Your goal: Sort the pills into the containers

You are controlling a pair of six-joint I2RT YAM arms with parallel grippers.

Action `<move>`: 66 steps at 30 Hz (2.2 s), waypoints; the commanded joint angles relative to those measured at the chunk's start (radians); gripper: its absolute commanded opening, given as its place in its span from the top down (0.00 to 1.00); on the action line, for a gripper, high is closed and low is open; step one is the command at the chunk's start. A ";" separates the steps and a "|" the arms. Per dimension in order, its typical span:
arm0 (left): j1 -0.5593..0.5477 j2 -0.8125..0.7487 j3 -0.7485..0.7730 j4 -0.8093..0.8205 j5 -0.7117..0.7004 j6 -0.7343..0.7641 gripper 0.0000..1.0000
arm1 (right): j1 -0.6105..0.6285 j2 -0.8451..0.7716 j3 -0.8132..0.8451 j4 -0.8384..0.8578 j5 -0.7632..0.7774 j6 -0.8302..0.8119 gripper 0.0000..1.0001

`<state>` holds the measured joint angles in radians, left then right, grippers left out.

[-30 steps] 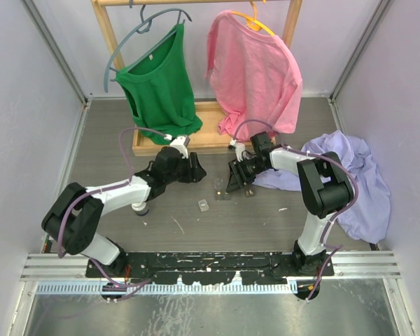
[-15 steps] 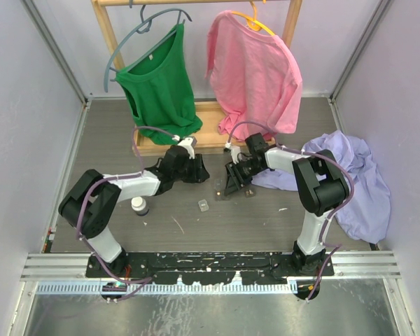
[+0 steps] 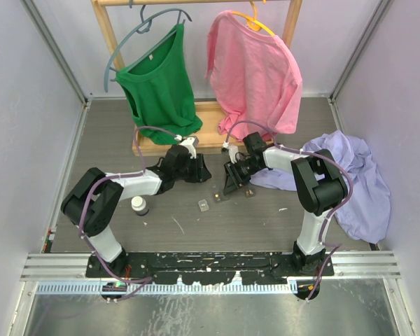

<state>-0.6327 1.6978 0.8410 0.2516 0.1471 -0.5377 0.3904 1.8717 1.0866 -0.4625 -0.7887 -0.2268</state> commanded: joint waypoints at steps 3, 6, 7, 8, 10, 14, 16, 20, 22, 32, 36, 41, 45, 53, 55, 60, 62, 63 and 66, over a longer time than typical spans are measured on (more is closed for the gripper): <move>0.005 -0.007 -0.008 0.069 0.014 -0.022 0.58 | 0.009 0.002 0.028 -0.010 -0.001 -0.023 0.58; 0.006 -0.014 -0.014 0.066 0.004 -0.028 0.58 | 0.008 -0.003 0.027 -0.014 -0.004 -0.023 0.56; 0.005 -0.017 -0.015 0.063 0.001 -0.030 0.58 | 0.010 -0.005 0.028 -0.014 -0.006 -0.024 0.56; 0.005 -0.020 -0.016 0.060 -0.001 -0.031 0.58 | 0.009 -0.005 0.028 -0.016 -0.008 -0.024 0.55; 0.005 -0.024 -0.016 0.055 -0.009 -0.033 0.58 | 0.010 -0.005 0.029 -0.016 -0.010 -0.026 0.55; 0.006 -0.027 -0.016 0.057 0.010 -0.037 0.58 | 0.014 -0.005 0.028 -0.018 -0.011 -0.023 0.55; 0.005 -0.027 -0.016 0.060 0.023 -0.038 0.58 | 0.015 -0.007 0.032 -0.021 -0.021 -0.022 0.54; 0.005 -0.034 -0.023 0.063 0.031 -0.036 0.59 | 0.015 -0.018 0.033 -0.024 -0.037 -0.016 0.48; 0.005 -0.034 -0.024 0.064 0.035 -0.037 0.59 | 0.015 -0.019 0.033 -0.025 -0.034 -0.014 0.48; 0.006 -0.021 -0.011 0.059 0.061 -0.036 0.59 | 0.016 -0.010 0.030 -0.026 0.005 -0.008 0.54; 0.006 -0.013 -0.004 0.053 0.074 -0.032 0.59 | 0.018 -0.005 0.032 -0.023 0.022 0.001 0.56; 0.005 0.003 0.007 0.047 0.114 -0.021 0.61 | 0.019 -0.003 0.031 -0.017 0.035 0.010 0.57; 0.005 0.013 0.020 0.047 0.153 -0.015 0.62 | 0.018 0.000 0.031 -0.016 0.037 0.012 0.58; 0.005 0.016 0.027 0.052 0.213 -0.024 0.68 | 0.020 0.002 0.033 -0.013 0.046 0.020 0.60; 0.005 0.008 0.023 0.059 0.238 -0.032 0.69 | 0.019 0.003 0.032 -0.011 0.049 0.022 0.60; 0.003 -0.015 0.003 0.074 0.298 -0.057 0.70 | 0.021 0.003 0.035 -0.011 0.050 0.024 0.60; 0.000 -0.019 -0.009 0.088 0.320 -0.077 0.70 | 0.021 0.003 0.034 -0.011 0.049 0.024 0.60; -0.004 -0.020 -0.015 0.090 0.330 -0.085 0.71 | 0.021 0.004 0.034 -0.011 0.049 0.025 0.60; -0.022 -0.025 -0.026 0.076 0.335 -0.094 0.74 | 0.022 0.005 0.033 -0.011 0.052 0.023 0.60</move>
<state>-0.6361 1.7210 0.8295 0.2752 0.4274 -0.6052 0.4049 1.8725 1.0889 -0.4896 -0.7734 -0.2028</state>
